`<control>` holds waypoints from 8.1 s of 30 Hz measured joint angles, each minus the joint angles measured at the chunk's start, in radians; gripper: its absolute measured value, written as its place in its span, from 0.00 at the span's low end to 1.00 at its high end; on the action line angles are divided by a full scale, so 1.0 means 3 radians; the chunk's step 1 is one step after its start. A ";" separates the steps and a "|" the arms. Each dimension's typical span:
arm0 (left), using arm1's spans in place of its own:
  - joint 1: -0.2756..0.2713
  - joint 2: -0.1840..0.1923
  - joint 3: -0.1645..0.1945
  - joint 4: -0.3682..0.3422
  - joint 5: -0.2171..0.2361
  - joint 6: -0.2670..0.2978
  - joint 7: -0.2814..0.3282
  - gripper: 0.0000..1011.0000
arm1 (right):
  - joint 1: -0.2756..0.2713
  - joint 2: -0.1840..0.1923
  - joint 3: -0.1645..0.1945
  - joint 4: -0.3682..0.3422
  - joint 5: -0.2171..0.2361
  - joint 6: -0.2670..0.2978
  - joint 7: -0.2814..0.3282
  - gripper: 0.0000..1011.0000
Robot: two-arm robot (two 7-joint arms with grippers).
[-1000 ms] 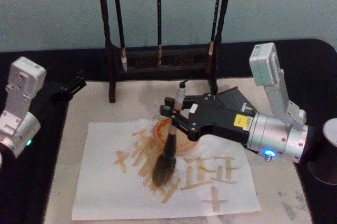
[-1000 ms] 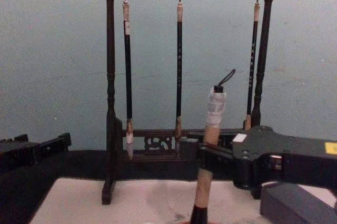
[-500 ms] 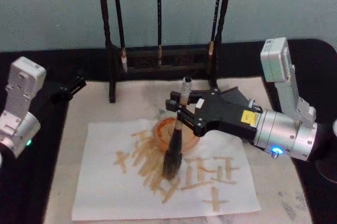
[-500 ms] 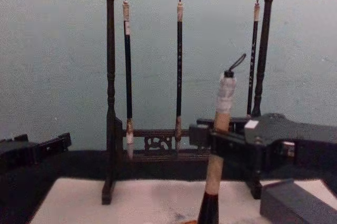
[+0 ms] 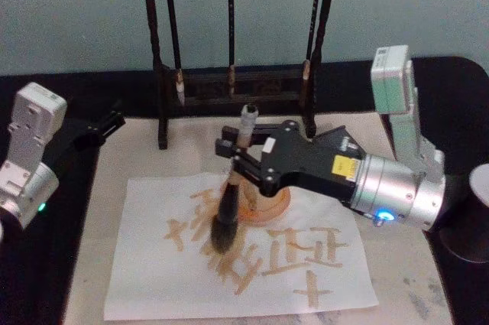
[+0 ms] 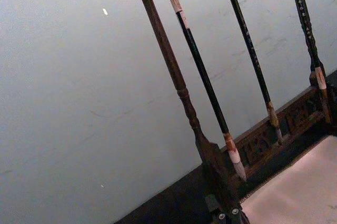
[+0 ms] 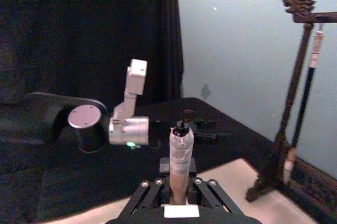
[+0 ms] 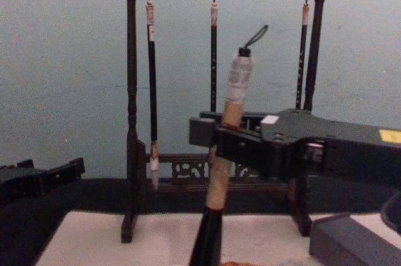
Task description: Pick up the brush from the inkstone, write on the paper, then place the brush back to its original position.
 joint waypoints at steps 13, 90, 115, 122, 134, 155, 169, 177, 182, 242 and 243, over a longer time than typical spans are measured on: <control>0.0000 0.0000 0.0000 0.0000 0.0000 0.0000 0.0000 0.99 | 0.0080 -0.0118 -0.0154 0.0137 0.0045 -0.0023 0.0088 0.16; 0.0000 0.0000 0.0000 0.0000 0.0000 0.0000 0.0000 0.99 | -0.0139 0.0032 0.0022 -0.0025 0.0164 -0.0157 0.0094 0.16; 0.0000 0.0000 0.0000 0.0000 0.0000 0.0000 0.0000 0.99 | -0.0132 0.0006 -0.0030 0.0259 0.0170 -0.0155 0.0080 0.16; 0.0000 0.0000 0.0000 0.0000 0.0000 0.0000 0.0000 0.99 | -0.0169 0.0041 0.0031 0.0258 0.0172 -0.0164 0.0041 0.16; 0.0000 0.0000 0.0000 0.0000 0.0000 0.0000 0.0000 0.99 | -0.0230 0.0098 0.0141 0.0190 0.0189 -0.0167 -0.0011 0.16; 0.0000 0.0000 0.0000 0.0000 0.0000 0.0000 0.0000 0.99 | -0.0167 0.0074 0.0266 0.0002 0.0406 -0.0236 0.0054 0.16; 0.0000 0.0000 0.0000 0.0000 0.0000 0.0000 0.0000 0.99 | 0.0016 -0.0067 0.0330 0.0329 0.0690 -0.0333 0.0156 0.16; 0.0000 0.0000 0.0000 0.0000 0.0000 0.0000 0.0000 0.99 | 0.0092 -0.0119 0.0369 0.0575 0.0809 -0.0361 0.0201 0.16; 0.0000 0.0000 0.0000 0.0000 0.0000 0.0000 0.0000 0.99 | 0.0138 -0.0152 0.0387 0.0735 0.0913 -0.0358 0.0254 0.16; 0.0000 0.0000 0.0000 0.0000 0.0000 0.0000 0.0000 0.99 | 0.0400 -0.0554 0.0527 0.2190 0.1797 0.0041 0.0275 0.16; 0.0000 0.0000 0.0000 0.0000 0.0000 0.0000 0.0000 0.99 | 0.0400 -0.0555 0.0527 0.2196 0.1800 0.0043 0.0270 0.16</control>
